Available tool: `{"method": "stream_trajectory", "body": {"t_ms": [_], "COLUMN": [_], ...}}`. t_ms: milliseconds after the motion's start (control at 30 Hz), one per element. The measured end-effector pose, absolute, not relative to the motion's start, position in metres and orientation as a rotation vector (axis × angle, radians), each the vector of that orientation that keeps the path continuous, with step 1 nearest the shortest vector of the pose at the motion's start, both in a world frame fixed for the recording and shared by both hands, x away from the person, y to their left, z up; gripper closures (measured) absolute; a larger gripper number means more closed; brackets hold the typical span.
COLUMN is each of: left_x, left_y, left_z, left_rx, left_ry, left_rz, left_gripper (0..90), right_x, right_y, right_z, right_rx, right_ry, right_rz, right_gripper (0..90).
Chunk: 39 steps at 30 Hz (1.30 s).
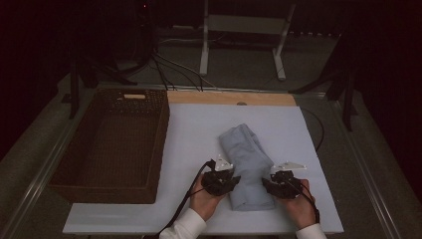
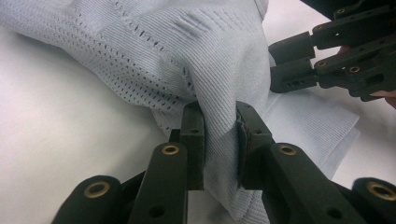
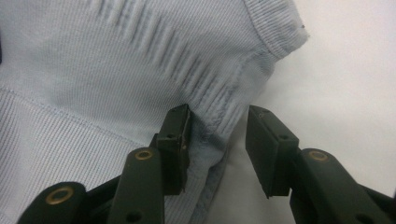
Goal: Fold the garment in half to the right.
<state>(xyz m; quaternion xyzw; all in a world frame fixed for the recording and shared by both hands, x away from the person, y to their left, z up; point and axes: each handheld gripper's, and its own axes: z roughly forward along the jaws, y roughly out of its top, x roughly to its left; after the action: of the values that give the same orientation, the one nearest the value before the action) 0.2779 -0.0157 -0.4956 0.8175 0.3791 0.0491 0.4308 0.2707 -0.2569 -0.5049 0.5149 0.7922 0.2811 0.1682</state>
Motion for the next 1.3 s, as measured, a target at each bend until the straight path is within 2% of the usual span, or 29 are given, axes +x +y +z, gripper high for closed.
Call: {"method": "stream_trajectory", "body": {"t_ms": [467,900,1300], "left_x": [0.265,0.266,0.265], "left_y": [-0.002,-0.008,-0.009], "left_z": [-0.498,-0.496,-0.497], "left_rx": [2.045,2.028,2.029], "left_ry": [0.955,0.969,0.963], "left_rz": [0.135,0.129,0.127], "left_gripper": [71.6,71.8,71.1], "right_x": [0.257,0.232,0.228], "right_y": [-0.252,-0.253,-0.258], "right_z": [-0.501,-0.499,-0.51], "right_rx": [1.468,1.493,1.602], "right_ry": [2.269,2.257,2.229], "right_rz": [0.818,0.884,0.89], "right_gripper": [54.0,35.2,31.8]}}
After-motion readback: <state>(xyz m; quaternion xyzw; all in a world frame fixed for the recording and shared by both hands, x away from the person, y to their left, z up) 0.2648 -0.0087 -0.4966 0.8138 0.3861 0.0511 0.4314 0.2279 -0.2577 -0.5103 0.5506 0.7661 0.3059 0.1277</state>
